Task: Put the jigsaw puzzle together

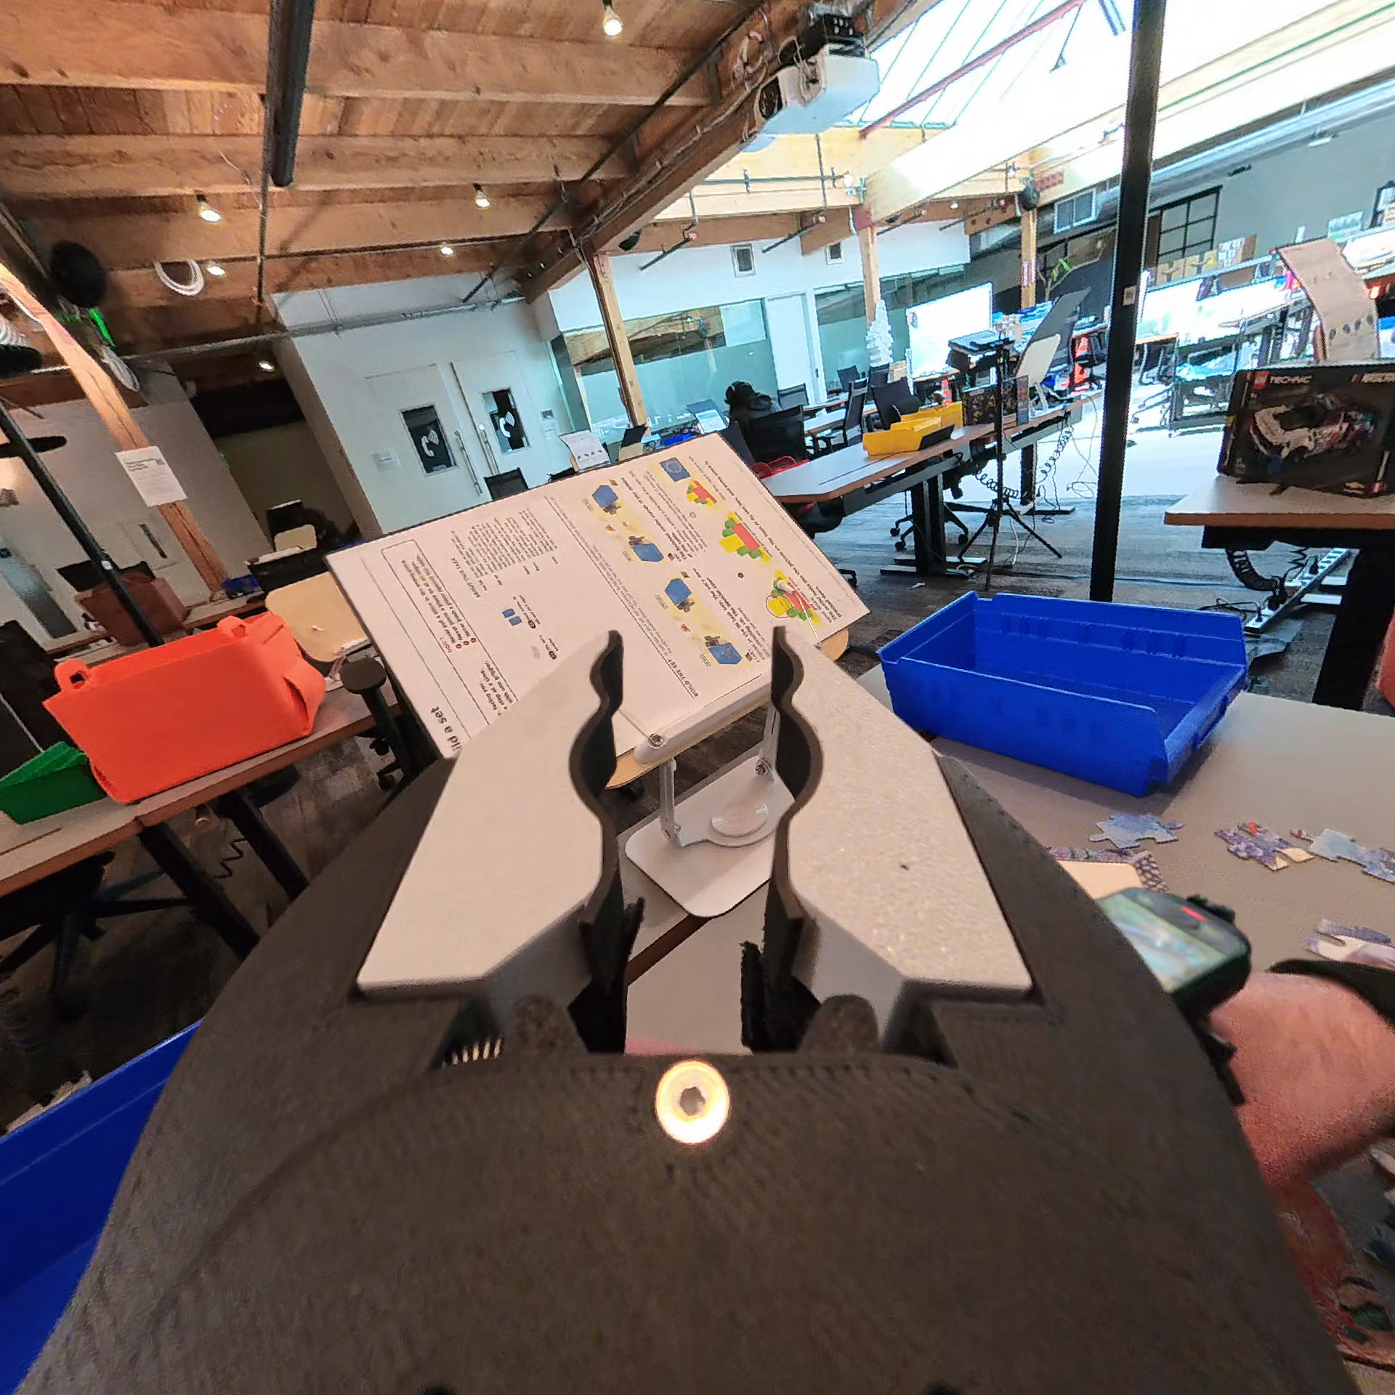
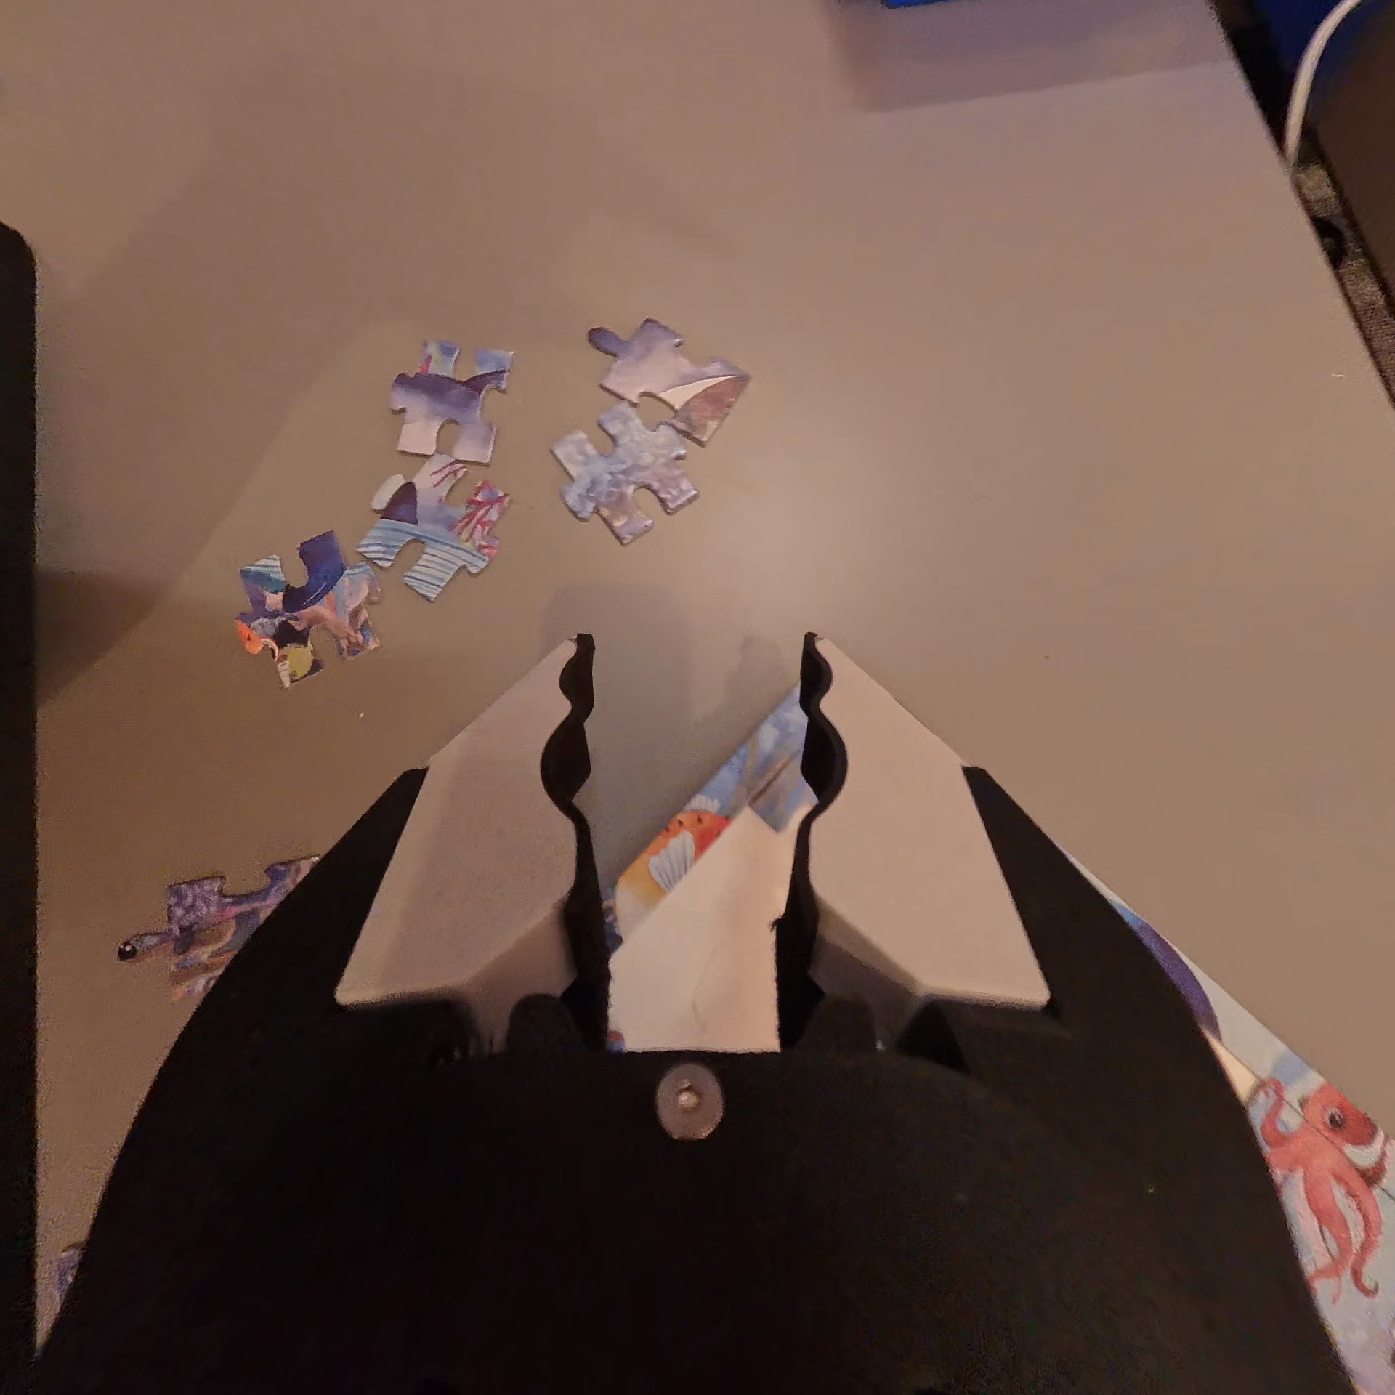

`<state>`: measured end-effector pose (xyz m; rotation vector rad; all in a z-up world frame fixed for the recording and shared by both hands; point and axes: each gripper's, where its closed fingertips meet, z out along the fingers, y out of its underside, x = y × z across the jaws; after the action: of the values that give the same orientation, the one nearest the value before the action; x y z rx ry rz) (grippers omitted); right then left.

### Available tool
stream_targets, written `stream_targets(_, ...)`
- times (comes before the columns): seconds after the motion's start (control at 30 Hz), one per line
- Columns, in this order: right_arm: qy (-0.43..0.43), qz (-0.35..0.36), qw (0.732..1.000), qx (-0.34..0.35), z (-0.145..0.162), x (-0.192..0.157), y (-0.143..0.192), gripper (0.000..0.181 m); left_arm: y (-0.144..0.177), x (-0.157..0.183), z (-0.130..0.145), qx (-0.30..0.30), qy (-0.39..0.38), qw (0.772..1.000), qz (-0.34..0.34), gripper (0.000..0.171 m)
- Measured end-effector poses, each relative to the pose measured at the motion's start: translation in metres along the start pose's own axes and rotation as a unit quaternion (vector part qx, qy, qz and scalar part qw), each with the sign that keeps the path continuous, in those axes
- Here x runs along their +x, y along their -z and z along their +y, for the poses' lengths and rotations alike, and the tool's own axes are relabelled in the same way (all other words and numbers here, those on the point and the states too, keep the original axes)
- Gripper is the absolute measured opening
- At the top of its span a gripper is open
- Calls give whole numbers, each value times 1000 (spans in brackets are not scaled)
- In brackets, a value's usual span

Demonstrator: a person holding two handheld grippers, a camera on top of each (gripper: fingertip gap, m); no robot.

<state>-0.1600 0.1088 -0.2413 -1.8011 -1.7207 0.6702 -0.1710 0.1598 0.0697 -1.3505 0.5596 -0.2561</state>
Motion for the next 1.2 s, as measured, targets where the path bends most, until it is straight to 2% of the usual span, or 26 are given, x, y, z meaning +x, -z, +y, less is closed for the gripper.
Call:
stream_targets(0.1, 46, 34, 997, -45, 9, 4, -7, 52, -4, 1, 5, -8, 0, 1000, 6, 38)
stream_targets(0.17, 56, 61, 994, -76, 23, 22, 8, 49, -4, 0, 6, -8, 3, 1000, 7, 37)
stream_targets(0.3, -44, 55, 994, -84, 51, 58, 65, 50, -8, 4, 6, -5, 8, 1000, 17, 37)
stream_targets(0.4, -94, 105, 984, -108, 84, 92, 114, 50, -14, 7, 10, -16, 1, 1000, 19, 37)
stream_targets(0.53, -142, 92, 974, -149, 126, 94, 153, 51, -22, 13, 14, -25, -2, 999, 25, 37)
stream_targets(0.63, -136, 63, 971, -188, 145, 81, 150, 51, -26, 18, 16, -32, -9, 999, 30, 37)
stream_targets(0.73, -135, 68, 957, -246, 165, 84, 135, 52, -30, 20, 20, -42, -16, 999, 29, 37)
stream_targets(0.87, -148, 57, 947, -279, 179, 83, 114, 45, -30, 18, 22, -44, -15, 999, 27, 37)
stream_targets(1.0, -158, 63, 943, -288, 183, 86, 105, 31, -28, 13, 23, -41, -10, 999, 24, 37)
stream_targets(1.2, -156, 63, 944, -284, 183, 87, 105, 25, -28, 12, 24, -43, -11, 999, 22, 37)
